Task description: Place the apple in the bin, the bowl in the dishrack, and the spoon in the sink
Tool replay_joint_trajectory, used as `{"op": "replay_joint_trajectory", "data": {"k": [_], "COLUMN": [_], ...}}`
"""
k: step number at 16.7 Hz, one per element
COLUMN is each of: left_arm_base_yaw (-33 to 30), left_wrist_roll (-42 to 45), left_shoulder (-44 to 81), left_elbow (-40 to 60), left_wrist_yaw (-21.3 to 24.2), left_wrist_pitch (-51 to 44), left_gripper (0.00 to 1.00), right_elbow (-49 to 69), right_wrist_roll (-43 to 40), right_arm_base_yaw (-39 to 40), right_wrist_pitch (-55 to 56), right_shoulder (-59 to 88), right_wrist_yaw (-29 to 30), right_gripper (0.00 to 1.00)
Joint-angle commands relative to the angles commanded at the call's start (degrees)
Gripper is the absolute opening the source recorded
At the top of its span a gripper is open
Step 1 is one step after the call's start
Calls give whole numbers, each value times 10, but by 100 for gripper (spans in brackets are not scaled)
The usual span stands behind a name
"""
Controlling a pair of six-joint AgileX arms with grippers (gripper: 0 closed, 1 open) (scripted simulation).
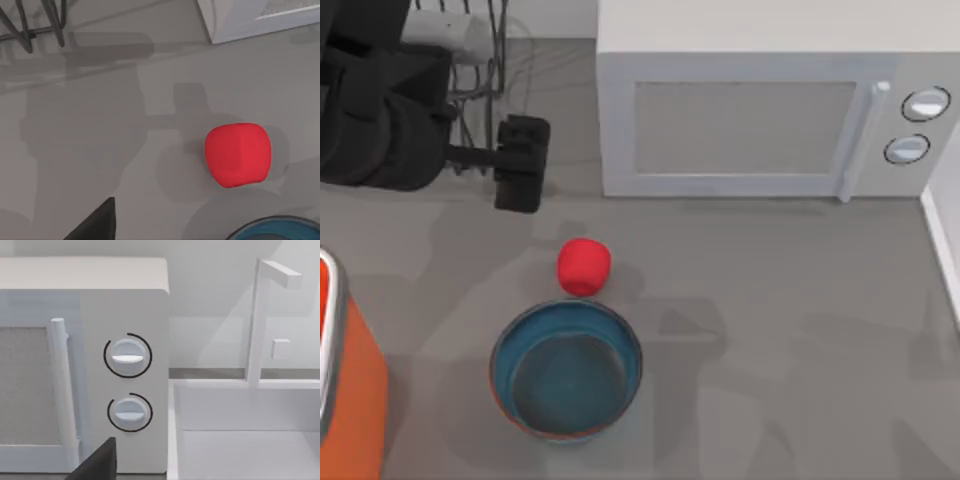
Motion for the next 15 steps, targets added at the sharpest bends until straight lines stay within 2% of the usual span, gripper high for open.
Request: {"op": "replay_joint_trajectory", "data": {"k": [4, 7, 11, 15], "left_arm_base_yaw": [-43, -61, -68, -69], "left_wrist_roll": [-61, -103, -139, -143], "left_shoulder": [258, 390, 484, 494], "left_elbow": [197, 303, 373, 379], "left_wrist_yaw": [-3, -3, 0, 0], "left_wrist_pitch": [-128, -204, -261, -268], "left_gripper": [100, 100, 100, 100], "right_elbow": [0, 0, 0, 0], "right_wrist_roll": [0, 0, 0, 0], "right_arm_base_yaw": [0, 0, 0, 0], "right_wrist_pitch": [0, 0, 0, 0], "right_shoulder": [0, 0, 0, 0], "right_wrist_yaw": [0, 0, 0, 0], "right_gripper": [100, 100, 100, 100]}}
